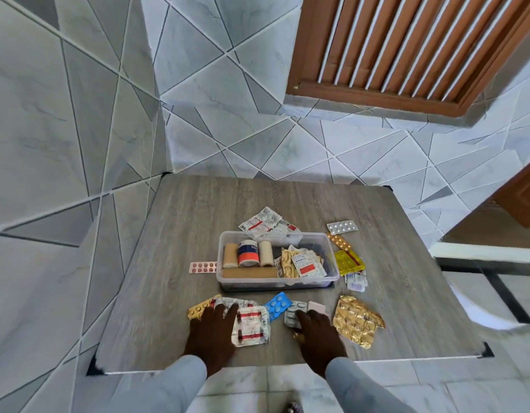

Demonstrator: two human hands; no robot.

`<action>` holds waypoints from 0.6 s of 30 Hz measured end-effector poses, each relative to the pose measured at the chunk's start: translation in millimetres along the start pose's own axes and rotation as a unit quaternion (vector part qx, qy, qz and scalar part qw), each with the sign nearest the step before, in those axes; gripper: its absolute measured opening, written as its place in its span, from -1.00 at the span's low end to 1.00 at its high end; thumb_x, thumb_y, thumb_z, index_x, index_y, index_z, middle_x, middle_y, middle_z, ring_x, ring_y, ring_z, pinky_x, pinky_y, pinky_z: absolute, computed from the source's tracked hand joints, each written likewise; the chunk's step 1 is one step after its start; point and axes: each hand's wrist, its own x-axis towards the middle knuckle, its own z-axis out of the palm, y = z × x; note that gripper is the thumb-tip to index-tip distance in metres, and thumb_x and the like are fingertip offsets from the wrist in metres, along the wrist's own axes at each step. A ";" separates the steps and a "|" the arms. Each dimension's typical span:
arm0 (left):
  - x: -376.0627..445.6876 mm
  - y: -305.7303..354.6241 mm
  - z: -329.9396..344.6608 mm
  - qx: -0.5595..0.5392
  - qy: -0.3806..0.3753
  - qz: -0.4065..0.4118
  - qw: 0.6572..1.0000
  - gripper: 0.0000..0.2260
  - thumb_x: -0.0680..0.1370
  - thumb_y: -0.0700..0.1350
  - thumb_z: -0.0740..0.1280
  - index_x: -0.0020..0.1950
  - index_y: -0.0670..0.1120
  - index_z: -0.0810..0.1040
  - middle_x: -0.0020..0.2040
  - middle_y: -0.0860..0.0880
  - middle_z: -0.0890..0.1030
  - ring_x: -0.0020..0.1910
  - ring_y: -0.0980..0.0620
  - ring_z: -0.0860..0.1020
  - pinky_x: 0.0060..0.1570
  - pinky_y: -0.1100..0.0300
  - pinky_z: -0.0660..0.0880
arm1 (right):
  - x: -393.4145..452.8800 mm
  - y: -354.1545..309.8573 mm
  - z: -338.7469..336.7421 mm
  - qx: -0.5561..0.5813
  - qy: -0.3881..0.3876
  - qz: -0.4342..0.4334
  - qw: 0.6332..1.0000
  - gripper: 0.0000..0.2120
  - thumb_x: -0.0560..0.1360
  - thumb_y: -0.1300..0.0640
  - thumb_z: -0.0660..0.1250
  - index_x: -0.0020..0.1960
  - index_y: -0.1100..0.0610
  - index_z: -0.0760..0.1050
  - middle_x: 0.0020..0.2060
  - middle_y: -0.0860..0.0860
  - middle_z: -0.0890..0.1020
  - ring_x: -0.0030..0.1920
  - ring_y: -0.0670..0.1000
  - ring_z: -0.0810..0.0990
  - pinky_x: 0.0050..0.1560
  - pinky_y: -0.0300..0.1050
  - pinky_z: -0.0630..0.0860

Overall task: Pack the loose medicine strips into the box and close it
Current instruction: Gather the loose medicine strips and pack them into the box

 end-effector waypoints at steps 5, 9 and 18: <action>2.5 1.1 -7.4 -0.018 0.018 0.021 0.999 -0.29 0.47 0.09 0.27 0.52 0.10 -0.01 0.53 -0.05 0.12 0.50 -0.11 0.09 0.48 -0.08 0.07 | -0.8 -2.5 -1.0 -0.035 -0.018 -0.029 0.999 -0.49 0.48 0.22 0.18 0.42 0.01 0.25 0.34 0.05 0.39 0.34 0.16 0.33 0.22 0.08 0.41; 3.0 9.4 -14.1 -0.030 0.047 0.059 0.997 -0.28 0.44 0.14 0.29 0.51 0.15 0.00 0.52 0.01 0.16 0.49 -0.07 0.11 0.47 -0.01 0.08 | 3.0 6.7 -2.6 -0.031 -0.010 -0.037 0.999 -0.52 0.48 0.06 0.20 0.40 -0.01 0.27 0.33 0.03 0.41 0.34 0.14 0.33 0.23 0.08 0.40; 24.9 36.2 -19.4 -0.022 0.039 0.035 0.998 -0.22 0.28 0.27 0.35 0.43 0.15 0.13 0.45 0.06 0.27 0.45 -0.03 0.22 0.45 -0.04 0.16 | 32.6 35.2 -21.2 0.134 -0.016 0.061 0.989 -0.30 0.45 -0.03 0.33 0.50 -0.07 0.10 0.43 0.08 0.24 0.43 0.19 0.23 0.37 0.08 0.35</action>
